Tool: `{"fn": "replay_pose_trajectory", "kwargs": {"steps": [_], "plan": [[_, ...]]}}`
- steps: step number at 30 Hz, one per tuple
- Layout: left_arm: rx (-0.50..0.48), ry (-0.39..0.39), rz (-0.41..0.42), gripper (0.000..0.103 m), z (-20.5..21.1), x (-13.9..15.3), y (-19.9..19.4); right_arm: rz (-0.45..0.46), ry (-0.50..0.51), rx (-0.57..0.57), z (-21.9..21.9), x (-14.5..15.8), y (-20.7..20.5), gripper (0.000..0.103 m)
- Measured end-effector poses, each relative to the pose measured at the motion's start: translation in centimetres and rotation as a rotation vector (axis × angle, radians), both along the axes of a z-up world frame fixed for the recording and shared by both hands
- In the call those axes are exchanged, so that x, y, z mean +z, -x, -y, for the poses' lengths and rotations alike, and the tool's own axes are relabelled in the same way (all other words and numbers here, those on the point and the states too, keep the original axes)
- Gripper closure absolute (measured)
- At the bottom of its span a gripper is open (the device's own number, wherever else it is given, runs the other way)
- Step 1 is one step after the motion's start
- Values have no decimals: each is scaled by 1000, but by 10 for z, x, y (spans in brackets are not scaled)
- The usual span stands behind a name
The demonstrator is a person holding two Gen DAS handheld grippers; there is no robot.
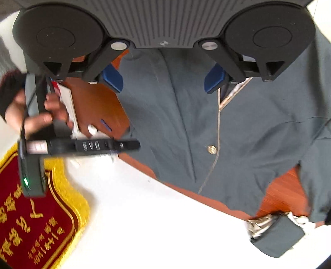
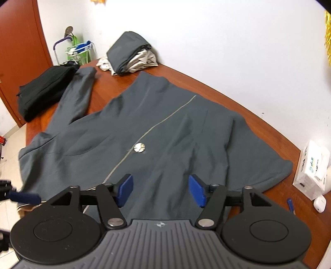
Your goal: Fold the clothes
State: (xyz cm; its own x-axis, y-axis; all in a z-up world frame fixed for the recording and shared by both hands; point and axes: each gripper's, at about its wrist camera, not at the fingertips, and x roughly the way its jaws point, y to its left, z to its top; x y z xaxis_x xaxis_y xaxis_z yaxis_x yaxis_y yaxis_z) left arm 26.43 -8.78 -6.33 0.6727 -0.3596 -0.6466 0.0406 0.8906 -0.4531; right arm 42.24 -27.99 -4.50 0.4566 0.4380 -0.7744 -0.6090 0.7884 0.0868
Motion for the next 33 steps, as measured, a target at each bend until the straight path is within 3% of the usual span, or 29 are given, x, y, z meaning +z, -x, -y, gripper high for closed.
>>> {"fn": "replay_pose_trajectory", "kwargs": {"steps": [2, 5, 11, 21, 33], "plan": [[18, -4, 26, 1, -8, 6, 4, 5, -2, 5, -5, 5, 12, 26], [27, 4, 47, 0, -22, 13, 10, 19, -17, 1, -13, 12, 30, 14], [19, 19, 63, 0, -60, 24, 26, 58, -38, -72, -37, 21, 69, 3], [-69, -45, 85, 0, -131, 47, 45, 51, -63, -230, -103, 26, 128, 1], [-83, -151, 83, 0, -246, 59, 47, 70, -41, -290, -193, 24, 167, 1]]}}
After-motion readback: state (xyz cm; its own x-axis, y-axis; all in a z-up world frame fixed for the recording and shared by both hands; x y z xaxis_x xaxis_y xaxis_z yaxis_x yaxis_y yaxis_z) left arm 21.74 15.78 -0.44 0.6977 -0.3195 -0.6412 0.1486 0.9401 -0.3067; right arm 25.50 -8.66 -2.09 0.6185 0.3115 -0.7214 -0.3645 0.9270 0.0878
